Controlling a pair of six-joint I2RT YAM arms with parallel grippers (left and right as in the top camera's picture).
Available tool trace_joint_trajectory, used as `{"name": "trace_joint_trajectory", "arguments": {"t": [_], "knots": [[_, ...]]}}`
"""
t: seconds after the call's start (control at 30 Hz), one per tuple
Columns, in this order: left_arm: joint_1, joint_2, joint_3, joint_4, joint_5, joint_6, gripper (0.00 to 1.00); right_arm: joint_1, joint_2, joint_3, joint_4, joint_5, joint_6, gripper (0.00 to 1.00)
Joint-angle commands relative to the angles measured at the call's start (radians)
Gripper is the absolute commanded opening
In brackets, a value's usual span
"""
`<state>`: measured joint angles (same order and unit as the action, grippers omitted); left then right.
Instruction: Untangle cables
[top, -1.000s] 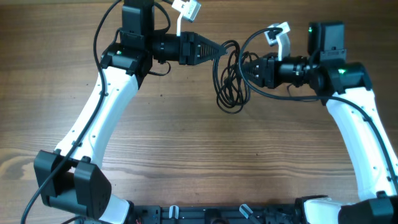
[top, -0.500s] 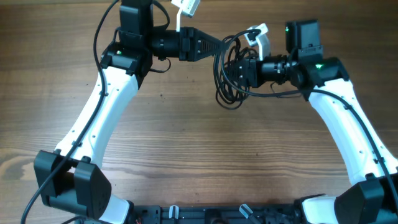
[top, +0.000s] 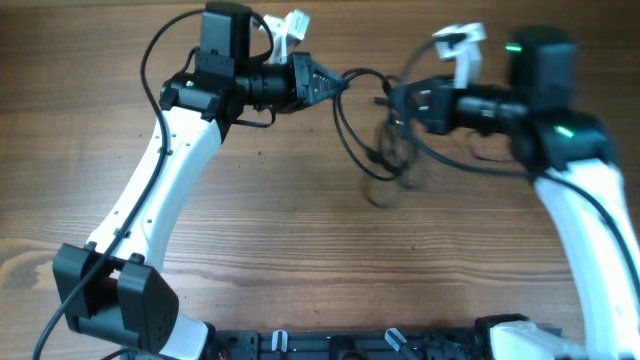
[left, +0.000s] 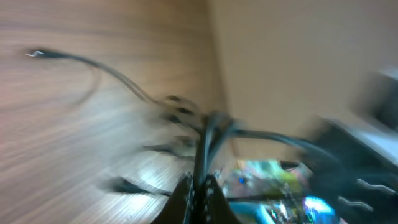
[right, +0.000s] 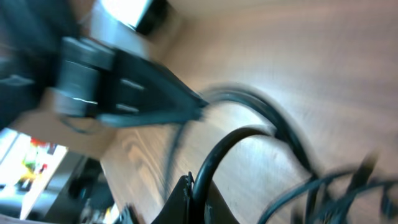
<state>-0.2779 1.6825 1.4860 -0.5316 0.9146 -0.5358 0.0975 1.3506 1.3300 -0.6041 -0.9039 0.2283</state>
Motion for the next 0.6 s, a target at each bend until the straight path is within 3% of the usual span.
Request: {"name": "trace_joint_trajectory", "arguments": {"t": [0.0, 0.1, 0.2, 0.23, 0.37, 0.57], "knots": [[0.003, -0.008, -0.004, -0.096, -0.315, 0.035, 0.04, -0.135, -0.164, 0.012, 0.050, -0.258, 0.051, 0.04], [0.003, -0.008, -0.004, -0.137, -0.397, 0.035, 0.04, -0.275, -0.193, 0.012, 0.185, -0.522, 0.156, 0.04], [0.003, -0.008, -0.004, -0.194, -0.527, 0.035, 0.04, -0.396, -0.177, 0.012, 0.454, -0.711, 0.417, 0.04], [0.003, -0.008, -0.004, -0.213, -0.556, 0.035, 0.04, -0.426, -0.169, 0.012, 0.538, -0.719, 0.511, 0.04], [0.003, -0.008, -0.004, -0.269, -0.614, 0.049, 0.04, -0.524, -0.141, 0.012, 0.731, -0.705, 0.670, 0.04], [0.003, -0.008, -0.004, -0.340, -0.608, 0.209, 0.04, -0.619, -0.022, 0.008, 0.849, -0.675, 0.714, 0.04]]}}
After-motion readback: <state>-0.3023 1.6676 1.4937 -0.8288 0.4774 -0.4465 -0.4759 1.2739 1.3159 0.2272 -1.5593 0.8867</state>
